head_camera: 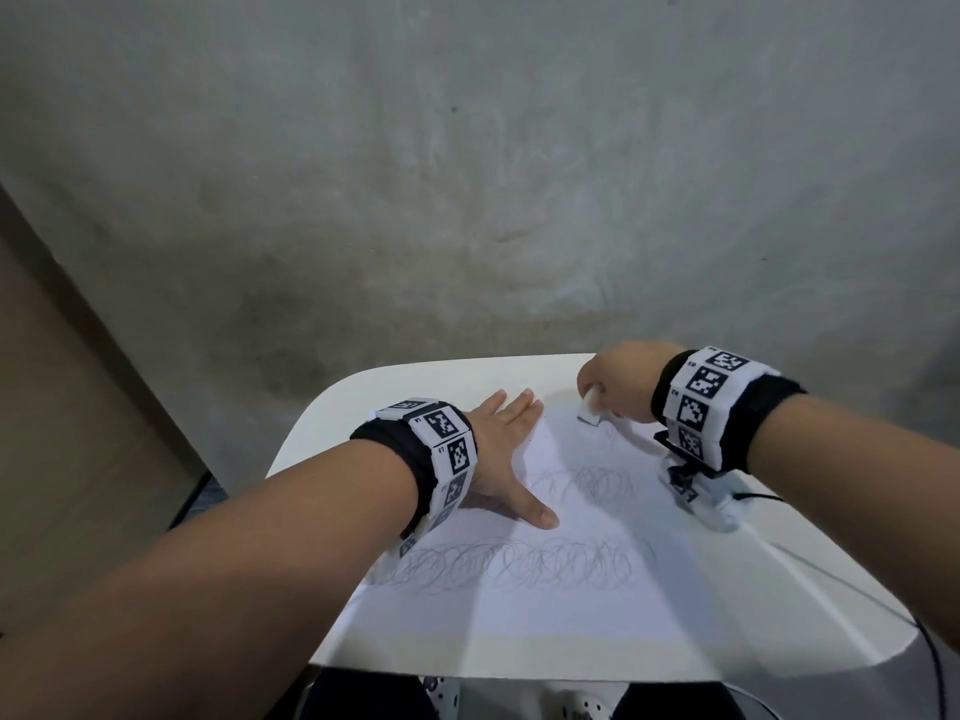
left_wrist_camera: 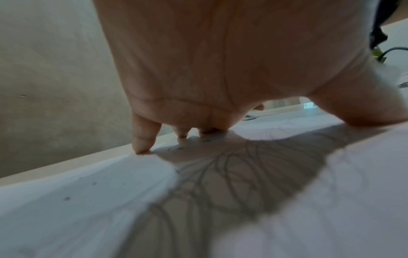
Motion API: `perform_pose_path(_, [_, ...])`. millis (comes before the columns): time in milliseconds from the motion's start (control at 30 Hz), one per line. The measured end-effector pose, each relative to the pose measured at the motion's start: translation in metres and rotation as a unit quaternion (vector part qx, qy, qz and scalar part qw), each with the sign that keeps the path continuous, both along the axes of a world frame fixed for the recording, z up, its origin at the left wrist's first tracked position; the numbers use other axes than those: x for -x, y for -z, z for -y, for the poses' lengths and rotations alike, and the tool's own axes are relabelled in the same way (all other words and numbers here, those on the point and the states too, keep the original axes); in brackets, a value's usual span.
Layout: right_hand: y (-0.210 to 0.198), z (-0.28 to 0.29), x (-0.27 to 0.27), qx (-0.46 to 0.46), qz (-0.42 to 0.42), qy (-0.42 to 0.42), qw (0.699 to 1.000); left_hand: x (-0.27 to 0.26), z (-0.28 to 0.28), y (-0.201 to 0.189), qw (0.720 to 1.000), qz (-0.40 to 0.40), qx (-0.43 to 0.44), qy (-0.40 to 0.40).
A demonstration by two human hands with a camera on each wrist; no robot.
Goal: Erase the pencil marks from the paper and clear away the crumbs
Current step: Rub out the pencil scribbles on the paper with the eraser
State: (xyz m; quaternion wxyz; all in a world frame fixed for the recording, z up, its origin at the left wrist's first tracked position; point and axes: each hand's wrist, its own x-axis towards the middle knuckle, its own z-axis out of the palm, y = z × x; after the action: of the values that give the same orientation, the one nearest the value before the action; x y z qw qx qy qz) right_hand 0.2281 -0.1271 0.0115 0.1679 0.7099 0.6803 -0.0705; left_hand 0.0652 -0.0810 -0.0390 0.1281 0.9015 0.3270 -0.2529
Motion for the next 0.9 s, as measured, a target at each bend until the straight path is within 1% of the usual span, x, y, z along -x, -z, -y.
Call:
perform_pose_path(33, [0.002,0.001,0.003,-0.008,0.022,-0.009,1.0,0.0,0.001,0.0,1.0,-0.001,-0.001,0.001])
perform_pose_path(67, [0.006,0.003,0.01,-0.012,0.034,-0.036,0.999,-0.001,0.001,-0.001,1.0,-0.001,-0.001,0.006])
perform_pose_path(133, [0.014,0.006,0.021,-0.007,0.006,-0.074,0.997,-0.001,0.0,-0.001,1.0,0.003,0.001,0.011])
perform_pose_path(167, [0.014,0.006,0.019,-0.003,-0.016,-0.06,0.998,0.0,-0.001,-0.001,1.0,0.004,0.004,0.01])
perform_pose_path(200, [0.01,0.003,0.011,-0.004,-0.032,-0.029,0.999,0.0,-0.001,-0.001,1.0,0.004,0.005,0.007])
perform_pose_path(267, [0.004,-0.003,-0.01,-0.028,-0.063,0.027,0.997,0.0,-0.002,0.0,1.0,0.002,0.001,0.003])
perform_pose_path(333, [0.004,-0.004,-0.026,-0.057,-0.138,0.067,0.986,0.0,-0.002,-0.001,1.0,-0.003,-0.007,0.008])
perform_pose_path(433, [0.002,0.0,-0.038,-0.081,-0.252,0.089,0.96,-0.004,-0.002,-0.003,0.999,-0.01,-0.031,0.027])
perform_pose_path(467, [0.001,0.001,-0.04,-0.083,-0.274,0.094,0.954,-0.006,-0.002,-0.004,0.999,-0.01,-0.034,0.03])
perform_pose_path(500, [0.0,0.001,-0.041,-0.082,-0.279,0.096,0.952,-0.009,-0.002,-0.005,0.999,-0.006,-0.033,0.032])
perform_pose_path(533, [0.0,0.001,-0.041,-0.08,-0.258,0.091,0.958,-0.013,-0.002,-0.006,0.999,0.0,-0.029,0.033])
perform_pose_path(567, [0.001,0.001,-0.038,-0.074,-0.221,0.081,0.969,-0.017,-0.001,-0.007,0.999,0.008,-0.023,0.034])
perform_pose_path(633, [0.007,-0.001,-0.031,-0.064,-0.127,0.049,0.989,-0.023,0.003,-0.006,0.999,0.014,-0.015,0.038])
perform_pose_path(700, [0.014,-0.003,-0.023,-0.055,-0.055,0.028,0.997,-0.027,0.008,-0.003,0.999,0.013,-0.017,0.038])
perform_pose_path(767, [0.017,-0.003,-0.018,-0.039,-0.012,0.021,0.999,-0.027,0.01,-0.001,0.999,0.015,-0.016,0.034])
perform_pose_path(833, [0.017,-0.003,-0.015,-0.018,0.012,0.033,0.999,-0.025,0.01,-0.001,0.999,0.014,-0.014,0.034])
perform_pose_path(900, [0.019,-0.004,-0.007,0.0,0.044,0.023,0.999,-0.026,0.01,-0.002,0.999,0.015,-0.017,0.038])
